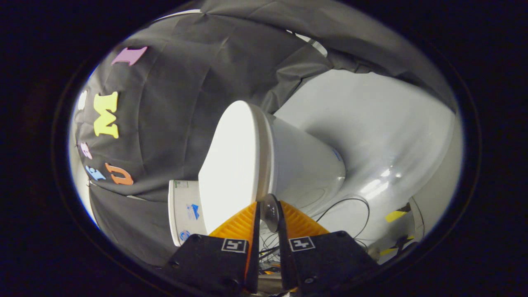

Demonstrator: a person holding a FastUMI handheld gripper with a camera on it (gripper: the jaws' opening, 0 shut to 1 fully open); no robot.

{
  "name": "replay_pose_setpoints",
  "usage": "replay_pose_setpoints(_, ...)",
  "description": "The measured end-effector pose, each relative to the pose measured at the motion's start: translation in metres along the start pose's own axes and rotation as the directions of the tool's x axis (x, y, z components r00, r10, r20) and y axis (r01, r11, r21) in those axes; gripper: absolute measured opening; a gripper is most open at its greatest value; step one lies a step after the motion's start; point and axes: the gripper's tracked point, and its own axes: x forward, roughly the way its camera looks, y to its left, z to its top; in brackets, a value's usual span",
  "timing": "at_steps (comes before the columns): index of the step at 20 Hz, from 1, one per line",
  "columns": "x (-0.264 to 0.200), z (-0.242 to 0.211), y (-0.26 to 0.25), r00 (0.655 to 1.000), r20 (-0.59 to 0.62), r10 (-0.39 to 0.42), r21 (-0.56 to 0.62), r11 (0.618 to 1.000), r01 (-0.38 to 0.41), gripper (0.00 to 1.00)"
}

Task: Open the toilet lid.

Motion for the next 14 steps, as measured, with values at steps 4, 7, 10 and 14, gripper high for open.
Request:
replay_pose_setpoints(4,-0.007,0.001,0.010,1.000,0.024,0.007,0.018,1.000,-0.007,0.13)
replay_pose_setpoints(7,-0.016,0.002,0.022,0.999,0.043,0.016,-0.023,1.000,-0.015,0.13)
replay_pose_setpoints(10,-0.028,0.004,0.042,0.998,0.056,0.024,-0.063,0.998,-0.021,0.13)
replay_pose_setpoints(14,-0.040,0.000,0.060,0.998,0.058,0.001,-0.123,0.992,0.006,0.13)
